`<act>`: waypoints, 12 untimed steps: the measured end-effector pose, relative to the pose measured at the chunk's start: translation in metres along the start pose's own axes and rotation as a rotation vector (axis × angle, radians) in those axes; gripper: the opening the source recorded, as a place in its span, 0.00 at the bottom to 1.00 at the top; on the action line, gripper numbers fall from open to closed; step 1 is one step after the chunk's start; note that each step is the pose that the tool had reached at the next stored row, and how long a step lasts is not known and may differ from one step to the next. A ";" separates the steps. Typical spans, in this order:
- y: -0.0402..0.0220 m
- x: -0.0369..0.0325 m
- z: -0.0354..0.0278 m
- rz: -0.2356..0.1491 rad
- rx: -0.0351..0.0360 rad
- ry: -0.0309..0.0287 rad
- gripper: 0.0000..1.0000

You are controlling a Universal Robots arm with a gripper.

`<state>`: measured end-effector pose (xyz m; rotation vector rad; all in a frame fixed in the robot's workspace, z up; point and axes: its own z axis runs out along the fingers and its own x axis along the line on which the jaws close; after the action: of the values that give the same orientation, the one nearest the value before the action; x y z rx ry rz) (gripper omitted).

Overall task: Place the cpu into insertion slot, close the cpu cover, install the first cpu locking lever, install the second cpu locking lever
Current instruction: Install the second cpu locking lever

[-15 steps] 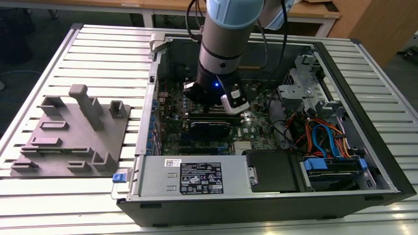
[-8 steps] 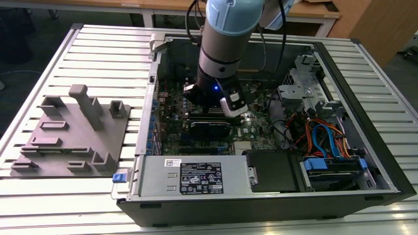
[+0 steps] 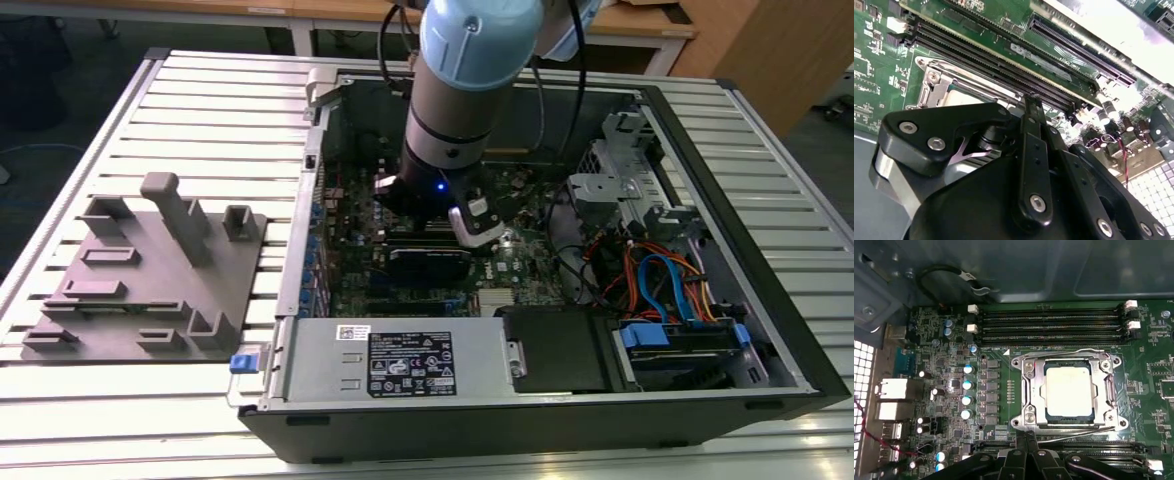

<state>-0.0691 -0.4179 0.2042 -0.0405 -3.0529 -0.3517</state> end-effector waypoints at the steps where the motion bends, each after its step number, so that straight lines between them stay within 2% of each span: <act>1: -0.0012 0.0000 -0.0001 0.000 -0.0051 0.0001 0.10; 7: -0.0072 0.0001 0.0007 -0.003 -0.0462 0.0015 0.10; 9: -0.0084 0.0006 0.0020 -0.003 -0.0551 0.0017 0.10; 12: -0.0098 0.0011 0.0045 -0.004 -0.0631 0.0020 0.10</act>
<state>-0.0708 -0.4265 0.1977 -0.0371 -3.0397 -0.4480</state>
